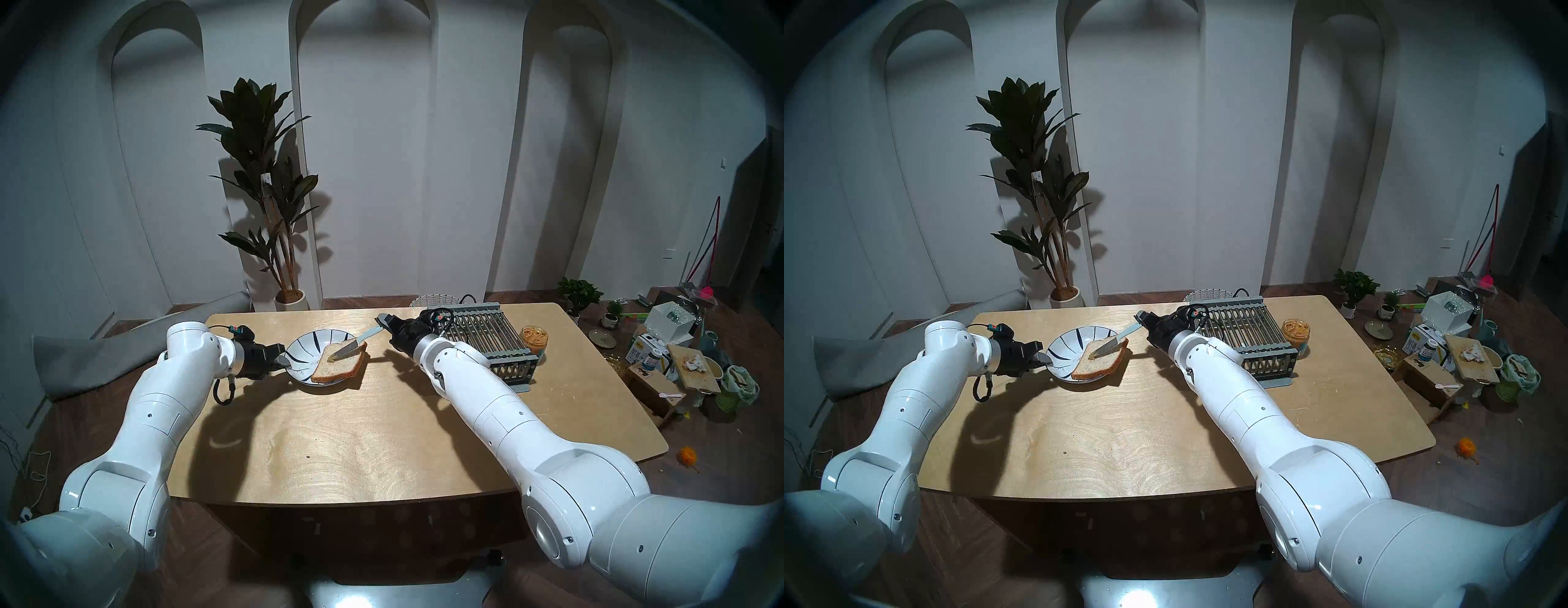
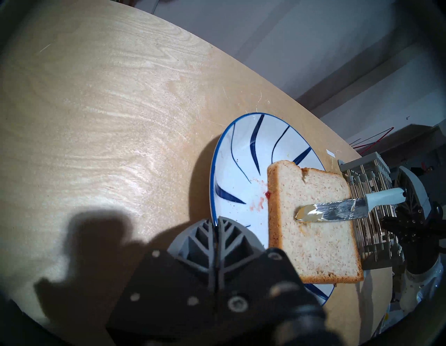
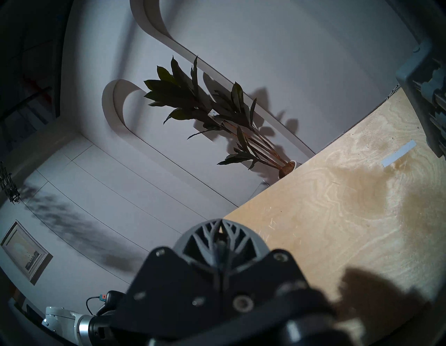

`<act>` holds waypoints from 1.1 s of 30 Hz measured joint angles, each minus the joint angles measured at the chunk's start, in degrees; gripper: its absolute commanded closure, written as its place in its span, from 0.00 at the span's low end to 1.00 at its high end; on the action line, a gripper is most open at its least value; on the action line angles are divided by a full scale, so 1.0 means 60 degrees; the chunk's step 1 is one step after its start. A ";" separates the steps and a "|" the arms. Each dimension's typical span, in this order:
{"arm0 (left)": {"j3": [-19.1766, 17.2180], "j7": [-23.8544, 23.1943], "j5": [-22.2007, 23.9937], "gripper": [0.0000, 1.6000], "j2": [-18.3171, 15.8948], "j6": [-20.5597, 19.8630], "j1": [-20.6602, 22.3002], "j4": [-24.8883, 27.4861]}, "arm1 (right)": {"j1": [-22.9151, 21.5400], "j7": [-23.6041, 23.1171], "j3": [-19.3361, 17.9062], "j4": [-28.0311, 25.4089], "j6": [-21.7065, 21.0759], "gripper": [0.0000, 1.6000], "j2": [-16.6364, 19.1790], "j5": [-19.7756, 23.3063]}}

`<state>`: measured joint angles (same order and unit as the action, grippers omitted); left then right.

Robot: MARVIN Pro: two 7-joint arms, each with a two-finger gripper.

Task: Spread peanut butter over the slice of bread with the knife

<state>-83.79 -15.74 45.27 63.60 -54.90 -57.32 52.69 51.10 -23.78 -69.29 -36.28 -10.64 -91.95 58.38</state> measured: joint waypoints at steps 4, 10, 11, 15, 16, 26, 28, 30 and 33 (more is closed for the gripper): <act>0.0047 -0.0042 -0.0004 1.00 0.0001 0.0039 0.0078 -0.0120 | -0.0039 -0.0126 0.0086 0.0257 0.0088 1.00 0.0009 -0.0110; 0.0113 -0.0063 -0.0009 1.00 0.0050 0.0144 0.0198 -0.0296 | -0.0070 -0.0285 0.0185 0.0351 0.0207 1.00 0.0049 -0.0259; 0.0118 -0.0062 -0.0010 1.00 0.0062 0.0159 0.0213 -0.0319 | -0.0076 -0.0301 0.0199 0.0345 0.0223 1.00 0.0061 -0.0281; 0.0145 -0.0043 -0.0014 1.00 0.0126 0.0229 0.0299 -0.0435 | -0.0105 -0.0336 0.0249 0.0309 0.0255 1.00 0.0164 -0.0390; 0.0152 -0.0041 -0.0014 1.00 0.0146 0.0246 0.0324 -0.0471 | -0.0113 -0.0336 0.0261 0.0294 0.0255 1.00 0.0200 -0.0417; 0.0137 -0.0041 0.0003 1.00 0.0262 0.0392 0.0526 -0.0813 | -0.0174 0.0037 0.0285 0.0183 0.0043 1.00 0.0412 -0.0594; 0.0129 -0.0043 0.0007 1.00 0.0269 0.0415 0.0553 -0.0864 | -0.0175 0.0136 0.0296 0.0154 -0.0018 1.00 0.0424 -0.0623; 0.0127 -0.0048 0.0010 1.00 0.0272 0.0441 0.0578 -0.0913 | -0.0173 0.0223 0.0308 0.0121 -0.0068 1.00 0.0435 -0.0654; 0.0114 -0.0061 0.0023 1.00 0.0270 0.0489 0.0615 -0.0997 | -0.0155 0.0348 0.0343 0.0038 -0.0130 1.00 0.0457 -0.0719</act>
<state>-83.11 -16.10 45.41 65.22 -51.96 -53.63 46.70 50.16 -21.69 -67.23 -36.05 -11.42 -89.21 54.07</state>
